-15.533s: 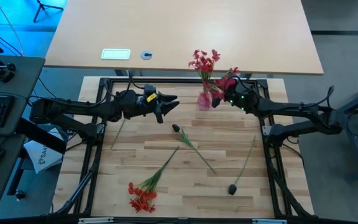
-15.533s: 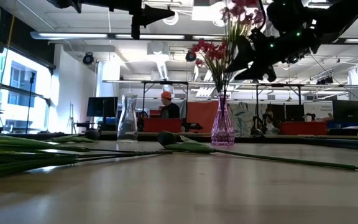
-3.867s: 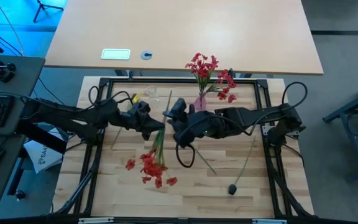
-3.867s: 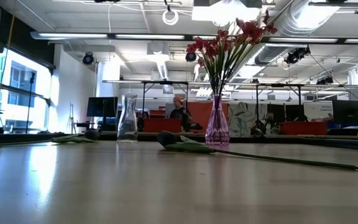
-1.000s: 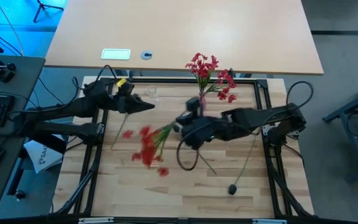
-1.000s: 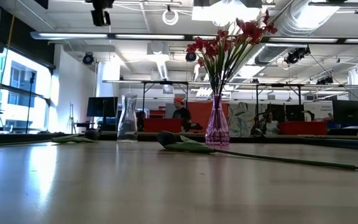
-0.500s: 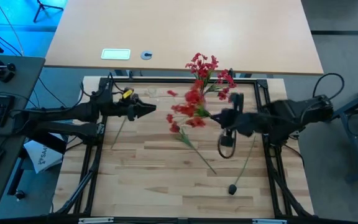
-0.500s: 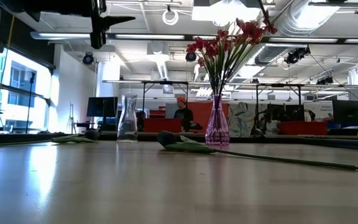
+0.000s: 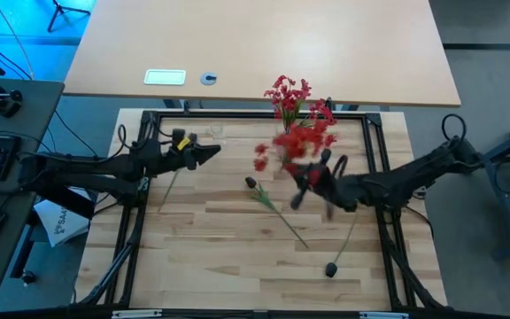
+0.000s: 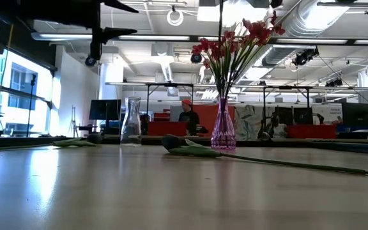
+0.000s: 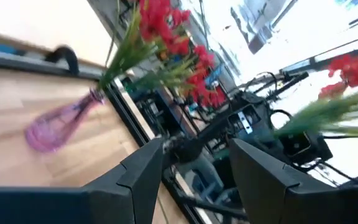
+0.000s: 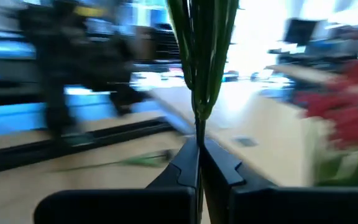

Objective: Sort flowers into vase by color
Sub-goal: Put the red flowers into the purple vase

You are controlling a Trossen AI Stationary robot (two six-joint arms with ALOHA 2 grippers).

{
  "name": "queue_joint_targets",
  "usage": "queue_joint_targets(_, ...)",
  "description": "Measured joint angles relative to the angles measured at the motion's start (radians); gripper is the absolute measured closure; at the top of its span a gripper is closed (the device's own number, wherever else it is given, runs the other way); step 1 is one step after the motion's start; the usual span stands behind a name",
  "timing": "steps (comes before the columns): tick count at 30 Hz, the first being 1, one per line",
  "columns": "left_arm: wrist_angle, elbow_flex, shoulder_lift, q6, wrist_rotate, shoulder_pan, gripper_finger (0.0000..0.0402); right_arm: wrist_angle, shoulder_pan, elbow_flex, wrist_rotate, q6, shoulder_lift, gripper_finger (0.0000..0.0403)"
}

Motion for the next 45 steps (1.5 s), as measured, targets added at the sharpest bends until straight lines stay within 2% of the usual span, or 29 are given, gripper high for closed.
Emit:
queue_joint_targets(6, 0.007, 0.0, 0.0, 0.001, 0.001, 0.037, 0.0225, 0.002, -0.092, 0.115, 0.186, -0.141, 0.108, 0.0403)
queue_joint_targets(9, 0.026, 0.0, 0.0, -0.009, 0.001, 0.055, 0.0225, 0.004, -0.14, 0.167, 0.231, -0.158, 0.155, 0.0403)
queue_joint_targets(15, 0.036, 0.0, 0.0, 0.031, 0.027, 0.084, 0.0225, 0.002, -0.239, 0.24, 0.249, -0.099, 0.251, 0.0403)
queue_joint_targets(20, 0.035, 0.0, 0.0, 0.018, 0.145, 0.105, 0.0225, -0.035, -0.276, 0.29, 0.289, -0.081, 0.292, 0.0403)
queue_joint_targets(24, 0.034, 0.0, 0.0, 0.018, 0.213, 0.12, 0.0225, -0.12, -0.287, 0.305, 0.29, 0.039, 0.291, 0.0403)
queue_joint_targets(32, 0.036, 0.0, 0.0, 0.042, 0.208, 0.15, 0.0225, -0.455, -0.324, 0.308, 0.304, 0.324, 0.292, 0.0403)
queue_joint_targets(38, 0.036, 0.0, 0.0, 0.042, 0.151, 0.156, 0.0225, -0.455, -0.341, 0.308, 0.26, 0.355, 0.292, 0.0403)
queue_joint_targets(45, 0.036, 0.0, 0.0, 0.034, 0.12, 0.155, 0.0225, -0.425, -0.341, 0.308, 0.26, 0.343, 0.292, 0.0403)
